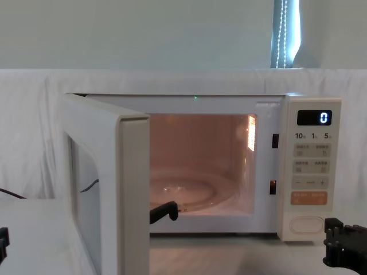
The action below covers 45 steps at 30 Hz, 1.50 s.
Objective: Press the button to open the microwave door with one hand; close the microwave door with the other hand.
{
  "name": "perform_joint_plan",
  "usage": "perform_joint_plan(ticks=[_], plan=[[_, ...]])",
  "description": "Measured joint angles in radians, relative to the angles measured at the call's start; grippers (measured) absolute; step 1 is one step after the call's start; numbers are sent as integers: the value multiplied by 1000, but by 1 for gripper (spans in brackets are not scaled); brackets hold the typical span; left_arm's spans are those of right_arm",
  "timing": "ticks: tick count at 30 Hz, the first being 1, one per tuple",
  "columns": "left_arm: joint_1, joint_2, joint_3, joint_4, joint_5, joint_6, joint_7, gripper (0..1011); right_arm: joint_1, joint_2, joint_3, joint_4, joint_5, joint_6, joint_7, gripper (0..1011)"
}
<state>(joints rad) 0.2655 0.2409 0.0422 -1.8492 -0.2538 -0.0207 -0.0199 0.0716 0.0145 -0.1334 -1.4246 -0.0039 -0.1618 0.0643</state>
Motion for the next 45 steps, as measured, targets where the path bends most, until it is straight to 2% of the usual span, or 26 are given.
perform_joint_plan(ticks=[2,4,5,11,25,45], plan=[[0,0,0,0,0,0,0,267,0,0,0,0,0,0,0,0],[0,0,0,0,0,0,0,237,0,0,0,0,0,0,0,0],[0,0,0,0,0,0,0,169,0,0,0,0,0,0,0,0],[0,0,0,0,0,0,0,3,0,0,0,0,0,0,0,0],[-3,-9,-3,-4,8,1,-5,0,0,0,0,0,0,0,0,0],[-152,-62,10,12,88,33,-33,0,0,0,0,0,0,0,0,0]])
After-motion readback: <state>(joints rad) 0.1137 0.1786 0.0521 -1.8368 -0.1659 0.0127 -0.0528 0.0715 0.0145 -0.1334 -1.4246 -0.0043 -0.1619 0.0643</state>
